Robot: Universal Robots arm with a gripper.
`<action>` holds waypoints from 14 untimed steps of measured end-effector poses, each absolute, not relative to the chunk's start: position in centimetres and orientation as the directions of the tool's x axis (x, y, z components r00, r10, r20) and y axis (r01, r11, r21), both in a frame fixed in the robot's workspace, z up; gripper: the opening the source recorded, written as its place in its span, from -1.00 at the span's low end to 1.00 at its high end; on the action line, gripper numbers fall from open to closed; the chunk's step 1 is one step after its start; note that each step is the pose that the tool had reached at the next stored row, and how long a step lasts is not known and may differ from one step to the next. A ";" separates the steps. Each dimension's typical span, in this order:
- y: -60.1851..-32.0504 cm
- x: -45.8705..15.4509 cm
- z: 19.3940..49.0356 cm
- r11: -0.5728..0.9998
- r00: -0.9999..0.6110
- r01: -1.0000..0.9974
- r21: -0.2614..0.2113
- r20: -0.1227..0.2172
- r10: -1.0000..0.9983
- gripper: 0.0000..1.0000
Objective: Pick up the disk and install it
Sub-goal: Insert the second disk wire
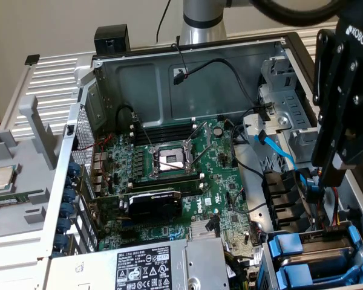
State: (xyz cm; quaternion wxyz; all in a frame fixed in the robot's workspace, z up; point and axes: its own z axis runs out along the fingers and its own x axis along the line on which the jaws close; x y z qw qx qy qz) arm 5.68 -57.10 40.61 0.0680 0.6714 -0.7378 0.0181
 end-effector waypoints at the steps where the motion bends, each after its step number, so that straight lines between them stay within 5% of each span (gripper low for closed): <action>1: -56.9 5.7 40.4 0.098 -0.089 -0.993 0.065 0.125 -0.988 -0.37; 14: -55.8 5.6 39.3 0.103 -0.086 -0.990 0.096 0.167 -0.982 -0.37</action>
